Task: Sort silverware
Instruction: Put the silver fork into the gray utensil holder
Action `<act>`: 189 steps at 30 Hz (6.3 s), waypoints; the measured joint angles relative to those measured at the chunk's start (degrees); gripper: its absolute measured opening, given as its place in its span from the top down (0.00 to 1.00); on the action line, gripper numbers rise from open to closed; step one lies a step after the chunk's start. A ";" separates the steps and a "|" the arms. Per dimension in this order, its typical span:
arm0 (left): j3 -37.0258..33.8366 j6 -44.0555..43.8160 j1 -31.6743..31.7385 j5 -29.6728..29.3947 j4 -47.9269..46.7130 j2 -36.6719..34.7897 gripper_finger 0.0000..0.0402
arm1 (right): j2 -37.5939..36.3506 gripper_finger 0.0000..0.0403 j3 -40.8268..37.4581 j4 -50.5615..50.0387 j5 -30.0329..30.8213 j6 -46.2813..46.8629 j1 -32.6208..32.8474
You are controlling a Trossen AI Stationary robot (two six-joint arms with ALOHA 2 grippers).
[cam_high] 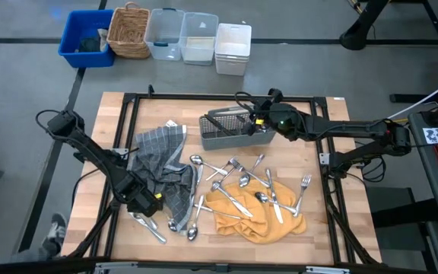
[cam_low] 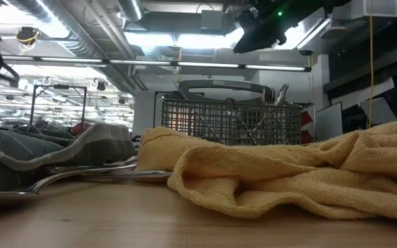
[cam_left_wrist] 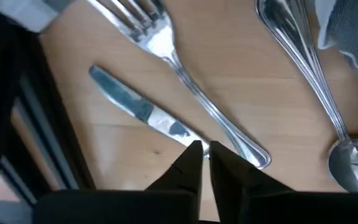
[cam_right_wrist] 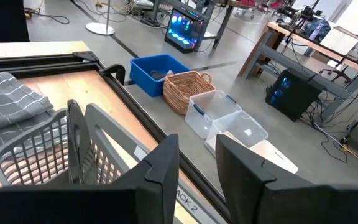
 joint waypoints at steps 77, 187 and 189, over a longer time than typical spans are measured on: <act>-7.39 0.28 0.52 -17.15 8.36 -7.47 0.99 | 0.00 0.73 -0.02 -0.24 -2.48 -1.22 0.02; 30.92 110.37 42.95 -37.69 66.10 24.63 0.71 | -13.91 0.99 -0.04 -5.58 -13.48 4.67 0.00; 30.92 110.35 42.95 -37.71 65.34 24.44 0.67 | -15.85 0.99 -0.04 -8.21 -10.69 4.36 0.00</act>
